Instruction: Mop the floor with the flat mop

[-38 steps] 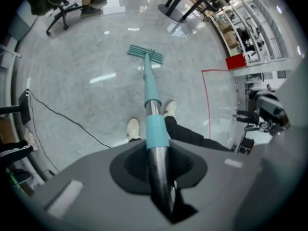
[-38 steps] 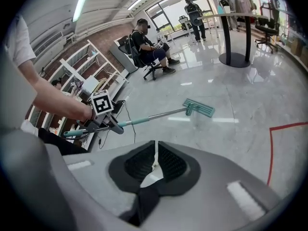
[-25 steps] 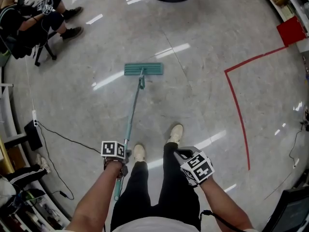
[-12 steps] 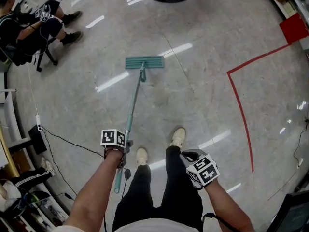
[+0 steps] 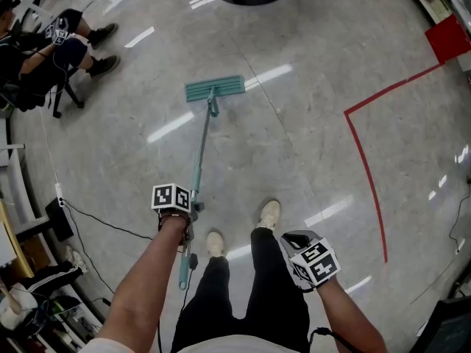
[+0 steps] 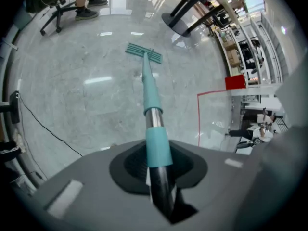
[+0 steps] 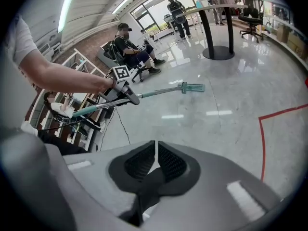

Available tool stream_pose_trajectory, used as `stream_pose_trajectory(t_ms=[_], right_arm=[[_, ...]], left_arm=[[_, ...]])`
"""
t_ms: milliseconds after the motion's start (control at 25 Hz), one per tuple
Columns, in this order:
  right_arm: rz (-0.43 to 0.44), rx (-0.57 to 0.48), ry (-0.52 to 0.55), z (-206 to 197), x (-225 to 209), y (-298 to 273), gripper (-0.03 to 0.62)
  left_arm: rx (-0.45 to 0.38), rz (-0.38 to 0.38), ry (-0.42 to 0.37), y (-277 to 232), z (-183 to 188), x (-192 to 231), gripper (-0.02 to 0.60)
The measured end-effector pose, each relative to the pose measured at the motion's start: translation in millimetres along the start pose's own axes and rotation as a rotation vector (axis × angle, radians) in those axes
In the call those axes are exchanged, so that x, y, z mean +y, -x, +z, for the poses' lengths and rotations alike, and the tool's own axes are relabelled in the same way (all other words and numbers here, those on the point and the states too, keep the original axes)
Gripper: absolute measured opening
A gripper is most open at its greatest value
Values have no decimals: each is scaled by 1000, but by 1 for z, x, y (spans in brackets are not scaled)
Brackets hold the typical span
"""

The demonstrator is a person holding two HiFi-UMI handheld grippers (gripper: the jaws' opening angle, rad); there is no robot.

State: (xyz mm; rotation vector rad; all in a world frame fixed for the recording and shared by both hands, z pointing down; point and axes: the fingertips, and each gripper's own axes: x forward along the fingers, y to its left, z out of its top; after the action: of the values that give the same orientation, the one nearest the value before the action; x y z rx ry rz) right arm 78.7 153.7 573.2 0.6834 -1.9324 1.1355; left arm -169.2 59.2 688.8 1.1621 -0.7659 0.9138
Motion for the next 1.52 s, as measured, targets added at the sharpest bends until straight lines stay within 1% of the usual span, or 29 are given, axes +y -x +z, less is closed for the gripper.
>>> stream_pose_trajectory(t_ms=[320, 480, 640, 800, 880, 1080, 1160, 1240, 1360, 1520], right_arm=[[6, -5, -12, 4, -8, 4, 21], [2, -9, -13, 2, -8, 5, 21], [-7, -7, -9, -6, -2, 4, 21], [-9, -10, -8, -12, 11, 0, 21], [-13, -23, -10, -10, 18, 0, 21], [-14, -52, -11, -9, 38, -5, 21], [-15, -60, -8, -9, 46, -8, 21], [-17, -60, 1, -10, 52, -10, 21], [-17, -54, 20, -12, 62, -16, 21], [-6, -57, 54, -4, 80, -26, 21]], left_arm=[[12, 22, -25, -1, 32, -12, 92], [12, 46, -30, 3, 47, -8, 91], [11, 50, -30, 14, 59, -3, 90], [9, 103, -31, 26, 59, 2, 87], [-12, 93, -27, 33, 56, -1, 87], [-87, 2, -9, 56, 28, -9, 87], [-100, -8, -25, 67, 12, -5, 87], [-95, 10, -58, 76, -7, 4, 87], [-64, 48, -98, 84, -46, 23, 87], [-25, 76, -108, 87, -103, 50, 87]])
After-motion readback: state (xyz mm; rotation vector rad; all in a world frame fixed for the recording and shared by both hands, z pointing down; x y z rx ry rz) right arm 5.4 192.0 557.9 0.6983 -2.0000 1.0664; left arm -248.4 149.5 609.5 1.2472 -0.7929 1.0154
